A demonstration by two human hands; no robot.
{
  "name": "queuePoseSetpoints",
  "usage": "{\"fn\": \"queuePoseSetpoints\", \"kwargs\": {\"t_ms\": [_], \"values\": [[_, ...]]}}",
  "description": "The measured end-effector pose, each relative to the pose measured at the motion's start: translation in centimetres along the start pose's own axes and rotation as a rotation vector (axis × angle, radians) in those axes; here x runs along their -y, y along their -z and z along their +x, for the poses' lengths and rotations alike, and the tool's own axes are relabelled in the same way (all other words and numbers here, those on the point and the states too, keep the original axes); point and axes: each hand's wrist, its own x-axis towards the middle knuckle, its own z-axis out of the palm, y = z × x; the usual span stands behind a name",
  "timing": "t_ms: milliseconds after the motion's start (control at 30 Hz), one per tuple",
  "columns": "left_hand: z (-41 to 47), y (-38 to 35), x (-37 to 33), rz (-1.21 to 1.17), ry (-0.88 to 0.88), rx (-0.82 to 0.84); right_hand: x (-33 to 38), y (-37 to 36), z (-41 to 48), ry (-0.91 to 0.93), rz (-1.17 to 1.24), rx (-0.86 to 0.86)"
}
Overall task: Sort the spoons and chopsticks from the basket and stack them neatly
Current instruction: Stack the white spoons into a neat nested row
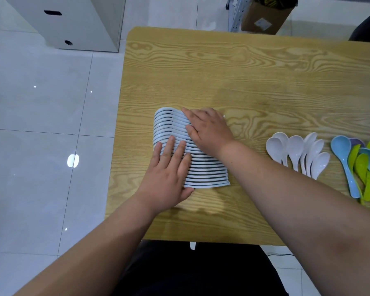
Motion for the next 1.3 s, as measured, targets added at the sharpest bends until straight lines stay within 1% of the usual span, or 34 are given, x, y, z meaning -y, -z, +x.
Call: {"fn": "queuePoseSetpoints", "kwargs": {"t_ms": [167, 367, 433, 533, 700, 833, 967, 1133, 1300], "values": [[-0.1, 0.0, 0.0, -0.002, -0.003, 0.001, 0.0, -0.1, 0.1, 0.01, 0.0, -0.003], [0.1, -0.1, 0.3, -0.015, 0.006, -0.001, 0.2, -1.0, 0.2, 0.037, -0.01, -0.08], [0.2, -0.1, 0.3, -0.03, 0.009, -0.008, 0.3, -0.9, 0.2, 0.036, 0.007, -0.071], [0.3, 0.0, 0.3, -0.038, 0.023, -0.021, 0.3, -0.6, 0.1, 0.011, 0.007, -0.002], [0.2, -0.1, 0.5, -0.046, 0.017, -0.018, 0.0, -0.4, 0.1, 0.003, 0.037, -0.059], [0.1, 0.0, 0.5, -0.045, 0.015, -0.009, -0.4, 0.6, 0.9, -0.006, 0.116, 0.035], [0.2, 0.1, 0.5, -0.045, 0.008, -0.007, 0.0, 1.0, 2.1, 0.008, 0.184, 0.013], [0.2, 0.1, 0.6, -0.034, -0.005, -0.004, 0.1, 1.2, 2.2, -0.118, 0.38, 0.111], [0.2, 0.1, 0.6, -0.038, 0.003, -0.007, -0.1, 1.7, 2.3, -0.107, 0.376, 0.123]]}}
